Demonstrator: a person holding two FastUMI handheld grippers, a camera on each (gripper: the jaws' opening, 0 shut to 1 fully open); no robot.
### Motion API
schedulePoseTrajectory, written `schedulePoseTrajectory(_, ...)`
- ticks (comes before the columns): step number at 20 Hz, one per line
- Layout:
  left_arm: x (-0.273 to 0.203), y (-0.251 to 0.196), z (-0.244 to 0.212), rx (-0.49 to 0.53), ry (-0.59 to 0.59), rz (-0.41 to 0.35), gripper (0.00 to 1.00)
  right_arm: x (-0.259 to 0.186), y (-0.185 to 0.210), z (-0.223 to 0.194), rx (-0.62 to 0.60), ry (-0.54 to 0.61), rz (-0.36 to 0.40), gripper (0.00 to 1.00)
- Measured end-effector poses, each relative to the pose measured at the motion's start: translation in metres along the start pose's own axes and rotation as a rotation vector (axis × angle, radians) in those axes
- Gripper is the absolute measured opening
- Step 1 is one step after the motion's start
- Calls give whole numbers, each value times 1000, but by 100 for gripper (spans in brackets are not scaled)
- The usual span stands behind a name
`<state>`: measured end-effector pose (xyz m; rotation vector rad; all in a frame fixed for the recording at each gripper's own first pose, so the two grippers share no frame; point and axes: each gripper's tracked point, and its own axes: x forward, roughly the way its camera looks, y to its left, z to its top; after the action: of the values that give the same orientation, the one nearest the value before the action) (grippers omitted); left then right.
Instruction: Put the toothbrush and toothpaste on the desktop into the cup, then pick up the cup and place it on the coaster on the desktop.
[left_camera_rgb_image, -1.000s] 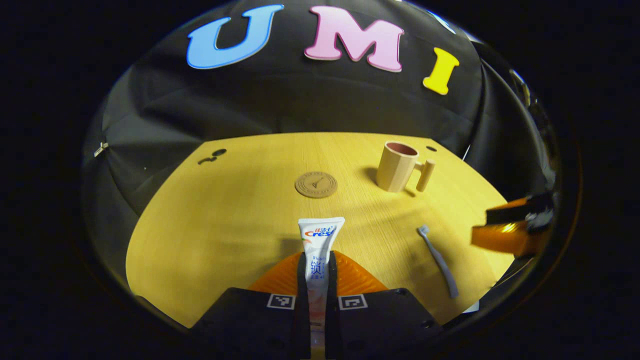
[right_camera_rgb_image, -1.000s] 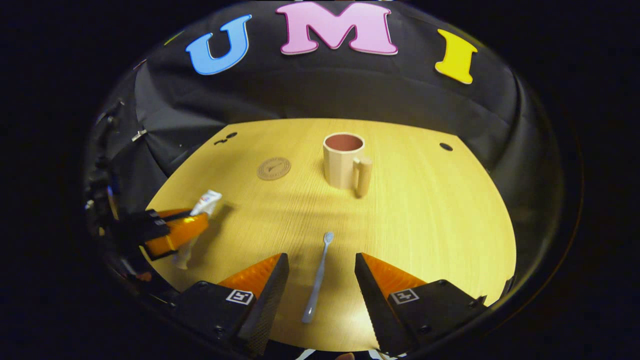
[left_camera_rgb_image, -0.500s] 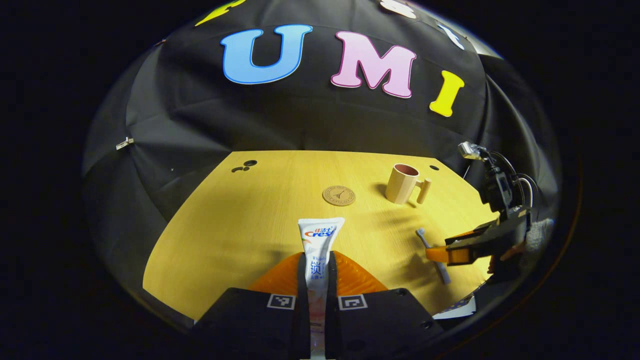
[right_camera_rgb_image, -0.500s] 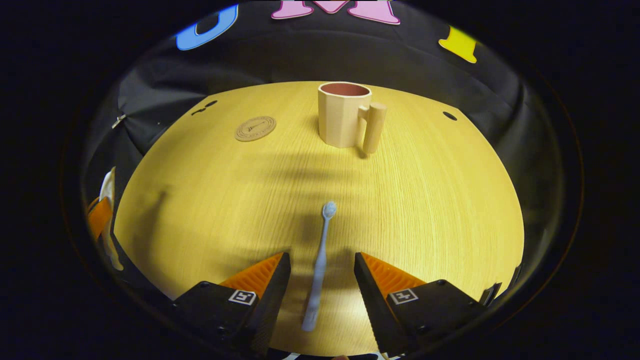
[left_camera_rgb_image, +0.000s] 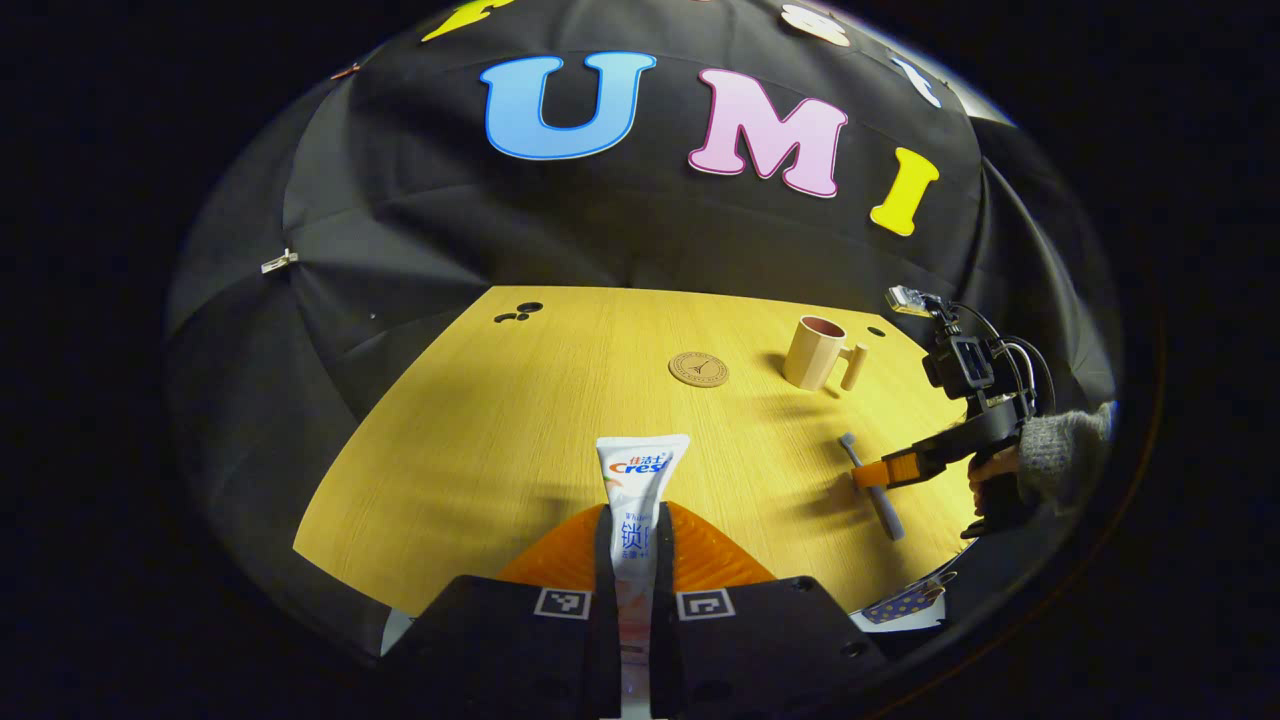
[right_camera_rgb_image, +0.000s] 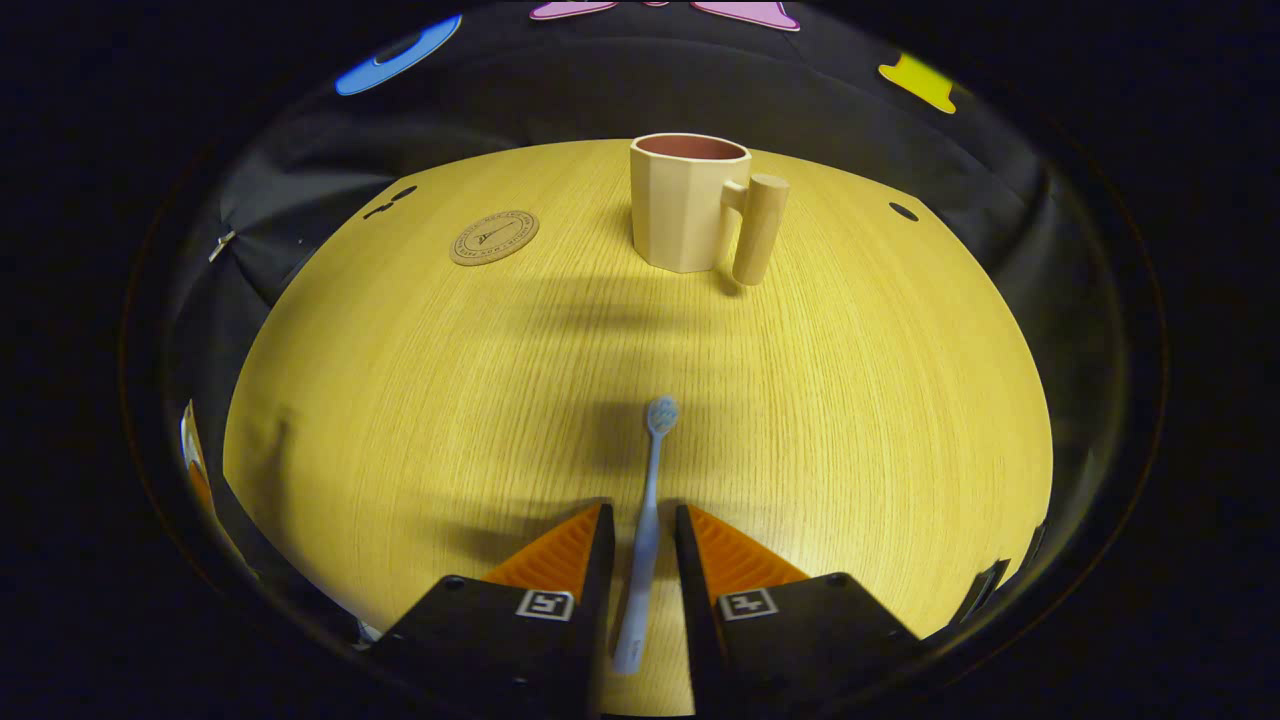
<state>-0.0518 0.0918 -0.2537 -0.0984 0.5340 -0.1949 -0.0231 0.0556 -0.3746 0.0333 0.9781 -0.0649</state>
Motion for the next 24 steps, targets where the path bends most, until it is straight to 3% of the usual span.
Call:
schedulePoseTrajectory(2,-6,-2,1,4,-7,4,17,0,-1,0,-2,0,0,19)
schedulePoseTrajectory(4,-10,-6,2,11,-14,8,17,3,-1,-1,-10,-7,7,10)
schedulePoseTrajectory(6,-15,-12,8,14,-25,10,17,-3,3,-1,12,-32,41,9)
schedulePoseTrajectory(8,-18,-20,21,11,-49,16,17,-12,14,0,63,-76,131,6)
schedulePoseTrajectory(13,-9,-55,56,-10,-115,13,17,-52,0,31,105,-278,233,6)
schedulePoseTrajectory(14,-4,-66,65,-17,-132,3,17,-63,-6,41,105,-324,248,12)
schedulePoseTrajectory(15,2,-78,74,-23,-153,-9,17,-74,-12,51,104,-372,267,6)
schedulePoseTrajectory(17,16,-103,104,-56,-209,-37,17,-98,-21,72,109,-462,308,6)
schedulePoseTrajectory(18,24,-119,125,-81,-250,-59,12,-110,-26,84,110,-504,328,6)
schedulePoseTrajectory(19,32,-135,146,-101,-297,-82,17,-122,-33,97,108,-546,343,6)
schedulePoseTrajectory(24,76,-210,254,-180,-555,-181,17,-165,-68,138,97,-686,386,6)
